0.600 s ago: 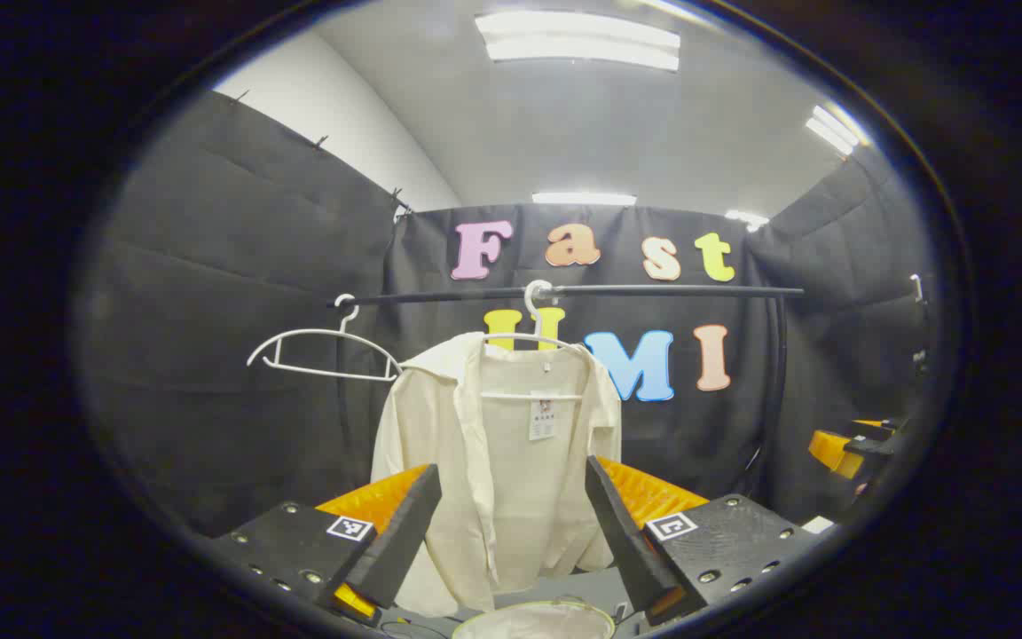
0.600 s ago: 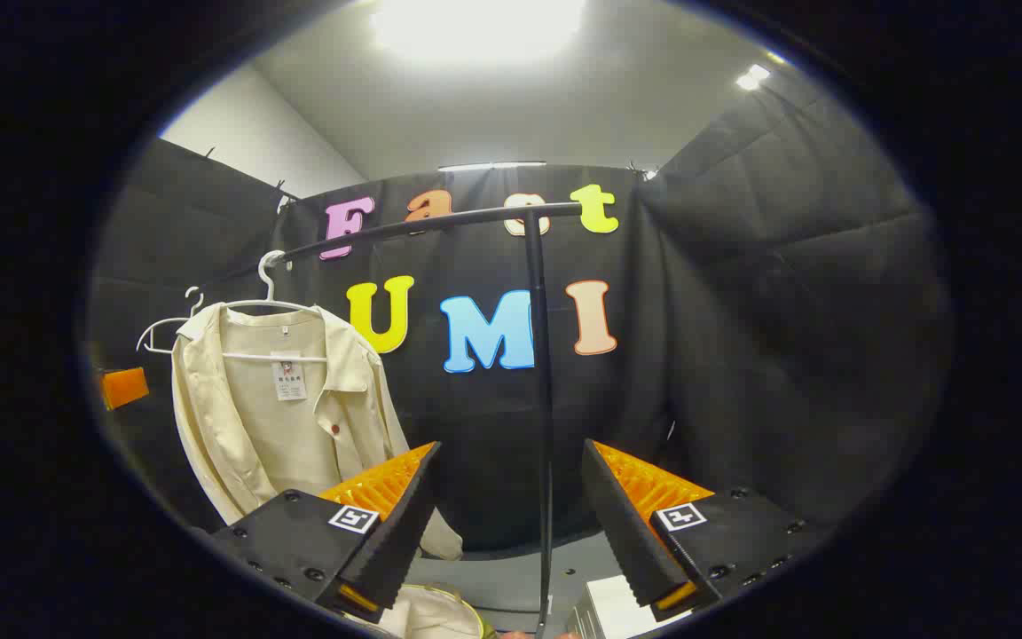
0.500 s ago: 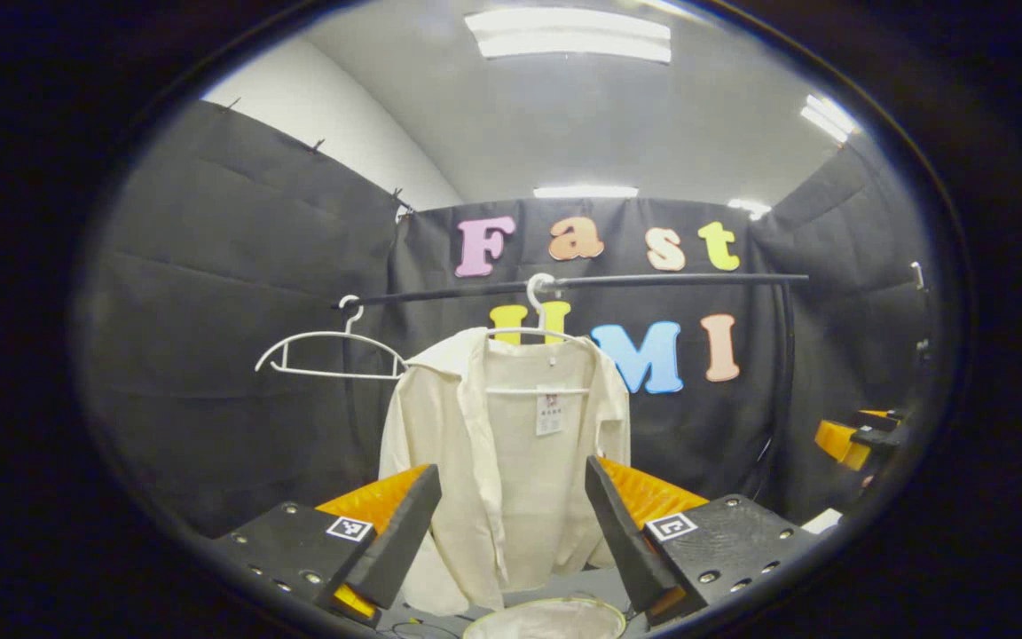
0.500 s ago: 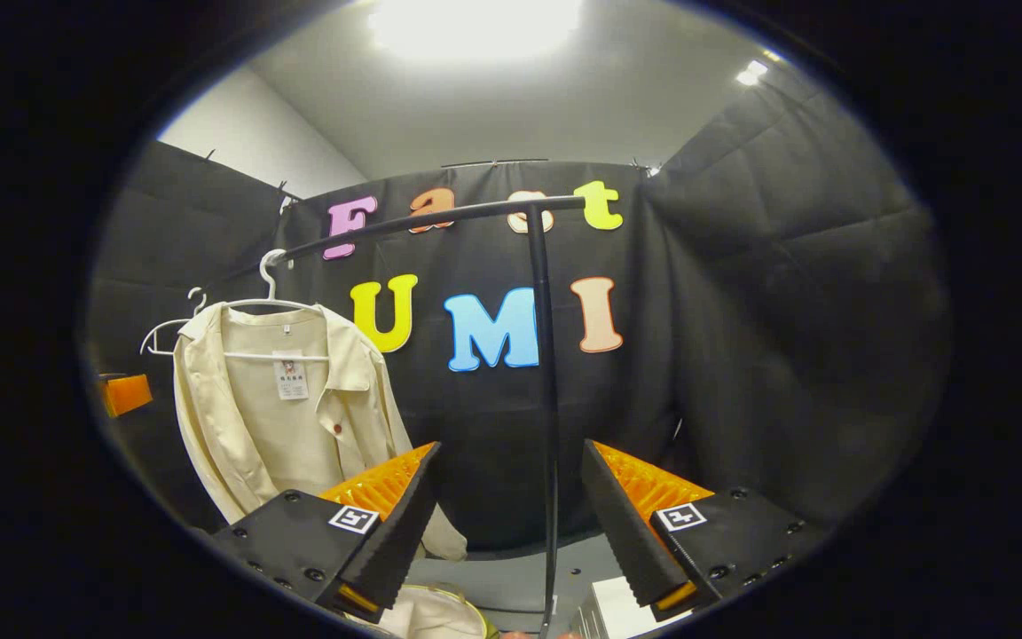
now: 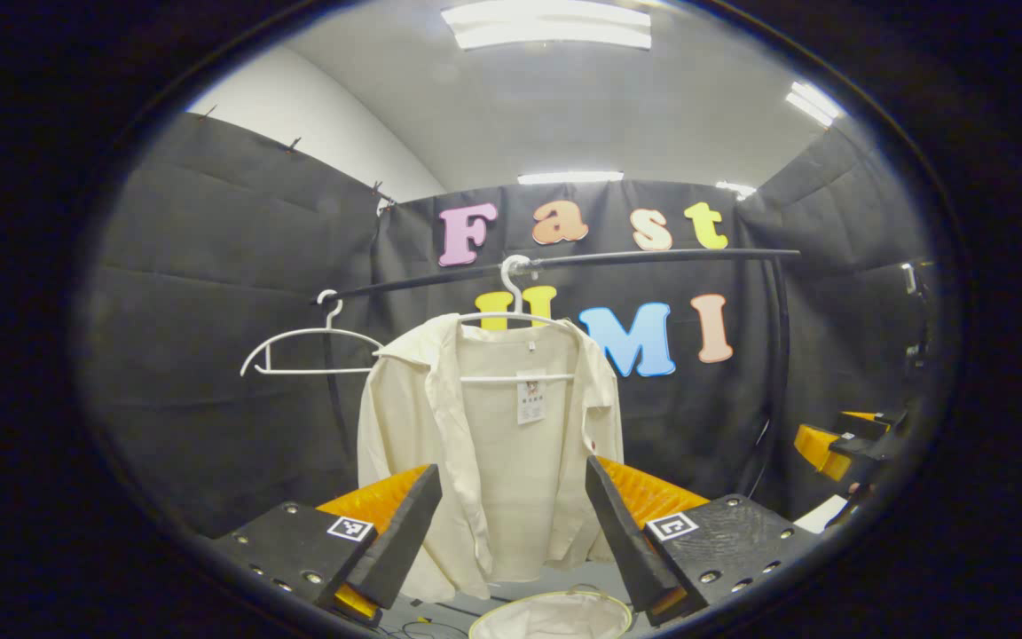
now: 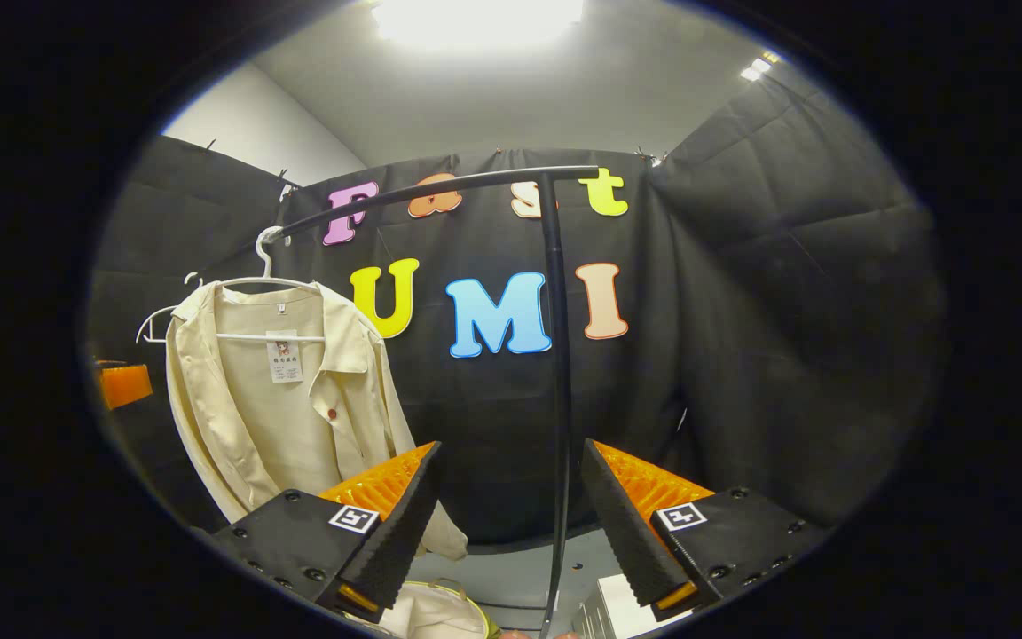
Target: Grasp the clothes on the hanger with both hands and then place them into the laundry hamper below.
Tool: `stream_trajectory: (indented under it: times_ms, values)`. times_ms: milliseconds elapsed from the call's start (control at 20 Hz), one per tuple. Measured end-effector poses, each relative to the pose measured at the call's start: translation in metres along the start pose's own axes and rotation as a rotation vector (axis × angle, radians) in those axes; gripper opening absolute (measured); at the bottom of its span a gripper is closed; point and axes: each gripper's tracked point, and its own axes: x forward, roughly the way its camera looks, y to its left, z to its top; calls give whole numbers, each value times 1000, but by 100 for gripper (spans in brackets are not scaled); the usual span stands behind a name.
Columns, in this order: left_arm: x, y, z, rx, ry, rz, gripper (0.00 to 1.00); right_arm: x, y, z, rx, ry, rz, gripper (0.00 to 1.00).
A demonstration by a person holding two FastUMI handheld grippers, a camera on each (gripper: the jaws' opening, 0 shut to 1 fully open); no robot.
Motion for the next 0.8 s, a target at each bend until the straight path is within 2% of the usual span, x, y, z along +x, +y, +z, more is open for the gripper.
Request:
stream_trajectory:
  times_ms: [150, 250, 350, 500, 650, 800]
  values:
    - [10, 14, -5, -29, 17, -36, 95, -2, 18, -1, 0, 30, -34, 98]
    - [15, 31, -1, -20, -8, -49, 96, -2, 34, 7, -3, 6, -47, 98]
    - [19, 50, -13, 10, 13, -46, 94, 0, 50, 2, 15, 32, -68, 98]
    - [18, 70, -26, -1, 32, -61, 95, -2, 72, 2, 34, 46, -87, 98]
    - [18, 88, -26, 10, 14, -81, 95, -9, 79, 0, 27, 52, -128, 98]
    - [24, 98, -18, 5, -25, -76, 94, -15, 93, -2, -3, 72, -123, 98]
